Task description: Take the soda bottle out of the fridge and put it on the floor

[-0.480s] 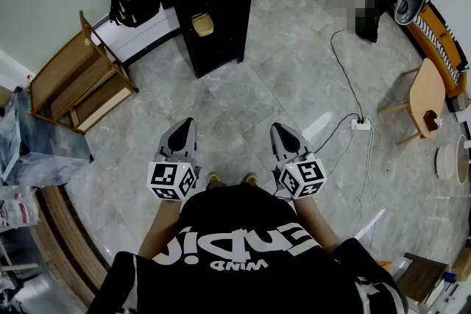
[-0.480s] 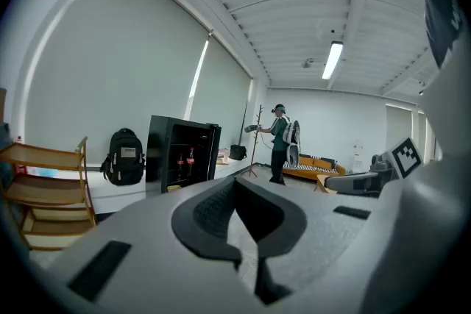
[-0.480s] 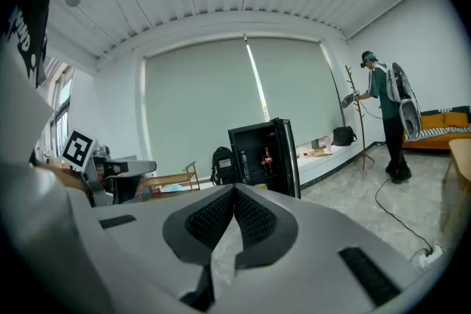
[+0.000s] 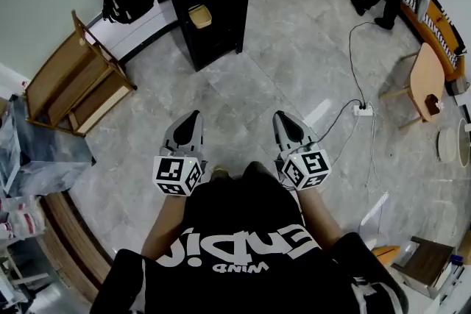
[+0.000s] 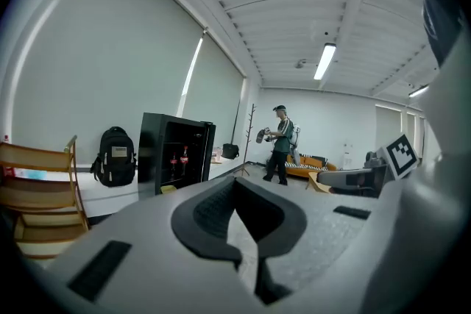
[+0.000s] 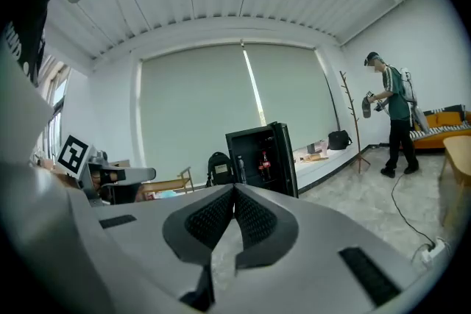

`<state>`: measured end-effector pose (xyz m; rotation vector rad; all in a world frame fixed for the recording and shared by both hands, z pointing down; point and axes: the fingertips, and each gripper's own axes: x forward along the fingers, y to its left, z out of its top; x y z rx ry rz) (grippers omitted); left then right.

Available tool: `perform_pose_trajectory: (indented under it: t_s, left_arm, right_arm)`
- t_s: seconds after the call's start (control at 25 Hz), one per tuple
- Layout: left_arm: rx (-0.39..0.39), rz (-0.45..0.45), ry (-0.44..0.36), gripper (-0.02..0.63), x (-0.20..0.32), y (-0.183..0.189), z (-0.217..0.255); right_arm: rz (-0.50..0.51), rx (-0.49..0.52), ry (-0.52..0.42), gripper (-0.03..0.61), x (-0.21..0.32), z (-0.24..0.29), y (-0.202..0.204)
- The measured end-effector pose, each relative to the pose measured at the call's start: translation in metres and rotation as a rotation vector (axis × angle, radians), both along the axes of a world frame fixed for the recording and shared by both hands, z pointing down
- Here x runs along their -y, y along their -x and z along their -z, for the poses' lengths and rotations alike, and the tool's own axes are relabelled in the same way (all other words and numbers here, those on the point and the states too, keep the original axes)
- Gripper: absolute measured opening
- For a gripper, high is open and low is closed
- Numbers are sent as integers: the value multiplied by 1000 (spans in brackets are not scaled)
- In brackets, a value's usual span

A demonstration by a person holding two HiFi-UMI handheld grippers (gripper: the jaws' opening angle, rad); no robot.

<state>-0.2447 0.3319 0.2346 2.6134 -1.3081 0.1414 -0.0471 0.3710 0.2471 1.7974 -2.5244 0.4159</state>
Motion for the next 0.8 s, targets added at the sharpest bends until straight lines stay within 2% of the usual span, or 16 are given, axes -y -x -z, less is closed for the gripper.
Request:
perform_pose_trajectory:
  t_s: [0.44,0.8]
  left_arm:
    - [6,-47,2,6,54,-10,-9]
    - [8,-40,-2,6,156,-47,-13]
  right_arm:
    - [-46,6,10,23,50,-15,-7]
    - [-36,23,26,23,159,-26,-47]
